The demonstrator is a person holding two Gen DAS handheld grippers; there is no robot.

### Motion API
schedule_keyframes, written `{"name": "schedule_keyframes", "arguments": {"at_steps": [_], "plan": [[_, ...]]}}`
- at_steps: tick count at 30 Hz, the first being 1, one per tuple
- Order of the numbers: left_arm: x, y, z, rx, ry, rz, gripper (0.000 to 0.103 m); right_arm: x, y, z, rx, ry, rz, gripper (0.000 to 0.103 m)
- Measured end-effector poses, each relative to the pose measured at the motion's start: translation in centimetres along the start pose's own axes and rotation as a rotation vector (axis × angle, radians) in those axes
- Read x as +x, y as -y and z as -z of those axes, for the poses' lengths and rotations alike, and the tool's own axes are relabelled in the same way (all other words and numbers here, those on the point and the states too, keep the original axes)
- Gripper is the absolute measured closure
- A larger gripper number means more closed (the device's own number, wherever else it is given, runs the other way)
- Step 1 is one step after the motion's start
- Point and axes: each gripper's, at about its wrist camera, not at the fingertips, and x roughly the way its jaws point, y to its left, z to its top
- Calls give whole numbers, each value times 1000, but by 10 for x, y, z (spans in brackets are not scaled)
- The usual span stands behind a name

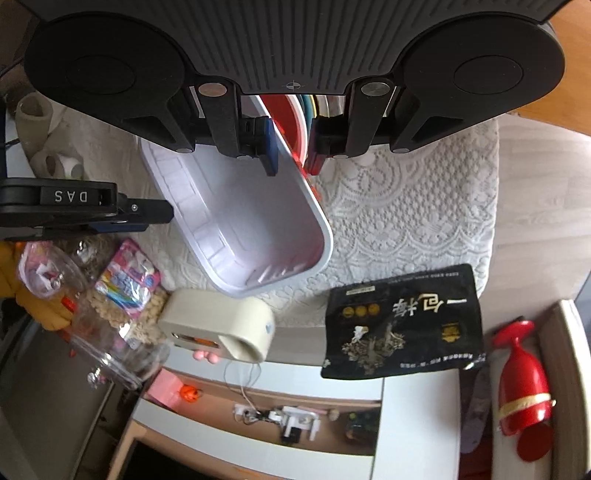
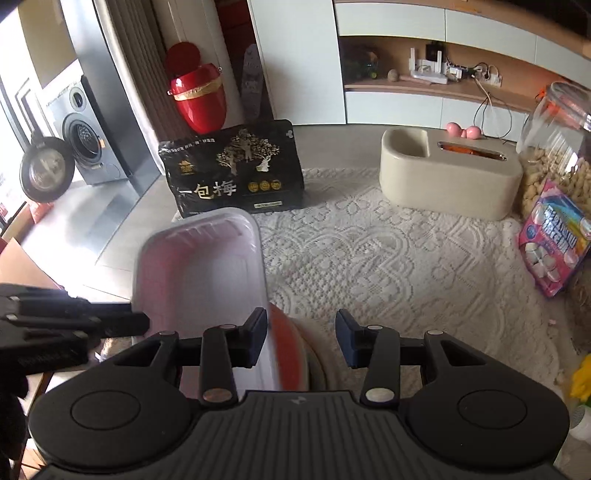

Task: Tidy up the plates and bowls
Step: 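Carry the tray with both grippers over the bowl stack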

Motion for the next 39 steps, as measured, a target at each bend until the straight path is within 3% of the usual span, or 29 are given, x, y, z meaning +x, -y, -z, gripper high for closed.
{"name": "schedule_keyframes", "arguments": {"at_steps": [3,7,11,13,15,21,24,28,30,34,39], "plan": [[10,-13,-1,-74,-23,20,83,8,6,-12,92,-16,-66,61],[21,-24,-1,-136,14,107,84,25,-1,-31,143,13,-118,61],[7,-16,-5,-93,76,127,82,37,-11,-41,169,-21,-148,61],[-12,-8,-7,-35,150,122,82,16,-14,-42,130,55,-173,61],[-18,0,-7,0,162,117,82,-5,-12,-38,90,112,-202,61],[5,21,4,111,50,48,83,-5,-4,-10,55,26,-179,61],[10,14,5,75,4,49,84,1,-2,-4,58,1,-136,61],[6,3,5,38,-17,-27,83,7,-1,-2,31,-5,-43,61],[7,0,6,21,-41,-27,83,12,2,4,32,-46,-27,61],[15,1,9,8,-78,-3,84,19,7,22,46,-124,-28,80],[16,10,11,27,-64,20,85,15,0,44,29,-146,-68,82]]}}
